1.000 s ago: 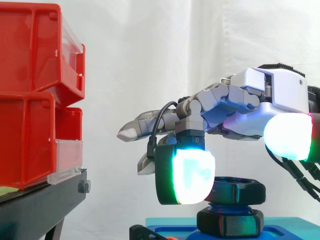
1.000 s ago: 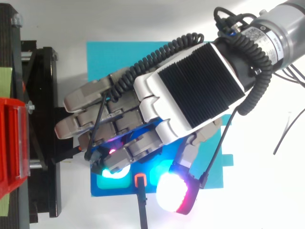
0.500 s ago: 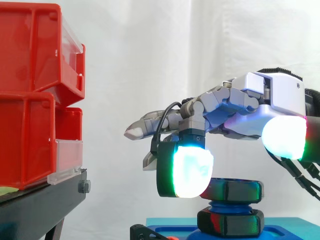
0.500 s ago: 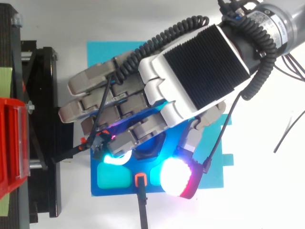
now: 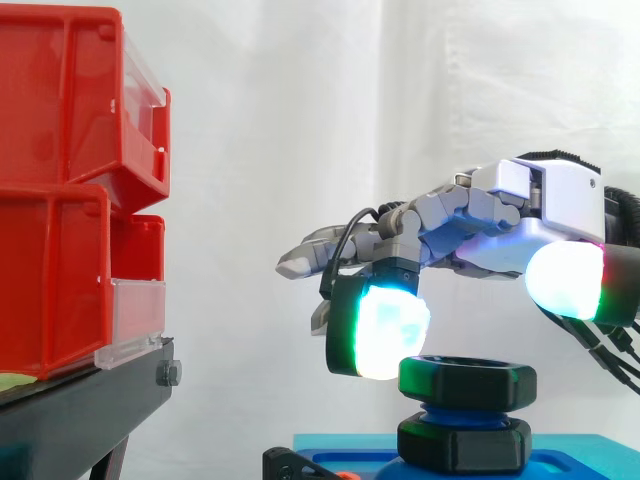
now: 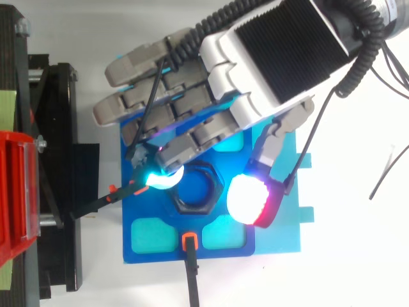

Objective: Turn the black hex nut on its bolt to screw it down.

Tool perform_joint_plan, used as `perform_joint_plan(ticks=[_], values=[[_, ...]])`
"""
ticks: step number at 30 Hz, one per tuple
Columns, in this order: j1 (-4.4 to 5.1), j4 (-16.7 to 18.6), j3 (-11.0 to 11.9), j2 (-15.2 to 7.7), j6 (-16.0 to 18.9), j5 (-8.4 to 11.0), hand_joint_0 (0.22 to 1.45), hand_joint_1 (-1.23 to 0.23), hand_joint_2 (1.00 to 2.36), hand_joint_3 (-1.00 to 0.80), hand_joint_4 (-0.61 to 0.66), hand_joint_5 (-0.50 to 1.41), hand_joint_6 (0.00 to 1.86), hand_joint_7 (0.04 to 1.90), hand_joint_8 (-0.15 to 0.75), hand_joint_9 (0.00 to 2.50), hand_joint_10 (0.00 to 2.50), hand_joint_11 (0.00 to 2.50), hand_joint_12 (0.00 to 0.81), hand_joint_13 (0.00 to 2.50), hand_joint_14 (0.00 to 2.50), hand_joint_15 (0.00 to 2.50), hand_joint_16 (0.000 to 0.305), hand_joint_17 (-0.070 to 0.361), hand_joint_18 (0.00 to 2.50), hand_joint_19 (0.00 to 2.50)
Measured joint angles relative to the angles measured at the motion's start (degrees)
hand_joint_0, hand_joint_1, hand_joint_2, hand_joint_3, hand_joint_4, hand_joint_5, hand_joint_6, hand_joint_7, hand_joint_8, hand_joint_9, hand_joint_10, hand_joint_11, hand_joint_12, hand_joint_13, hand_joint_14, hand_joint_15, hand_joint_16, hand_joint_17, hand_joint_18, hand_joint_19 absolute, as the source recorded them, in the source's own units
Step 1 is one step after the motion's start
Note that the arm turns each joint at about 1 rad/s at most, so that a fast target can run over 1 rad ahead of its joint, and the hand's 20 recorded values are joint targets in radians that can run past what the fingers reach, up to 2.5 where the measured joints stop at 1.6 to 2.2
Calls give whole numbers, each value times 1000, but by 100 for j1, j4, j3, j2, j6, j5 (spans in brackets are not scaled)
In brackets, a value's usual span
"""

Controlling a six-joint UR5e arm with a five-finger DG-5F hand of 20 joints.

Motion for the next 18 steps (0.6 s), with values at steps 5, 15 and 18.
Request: perform_joint_plan(ticks=[5, 15, 18], values=[[-99, 34, 1, 1, 34, -128, 436, -280, 1000, -500, 144, -172, 738, 963, 217, 611, 8, 262, 137, 371, 4, 120, 13, 29, 0, 317], [-60, 259, 149, 4, 435, -194, 437, -282, 1000, -500, 140, -170, 734, 961, 219, 611, 8, 263, 137, 373, 4, 113, 13, 29, 0, 305], [8, 367, 163, 4, 463, -138, 437, -283, 1000, -500, 141, -169, 729, 964, 219, 612, 8, 263, 138, 374, 5, 121, 13, 29, 0, 309]])
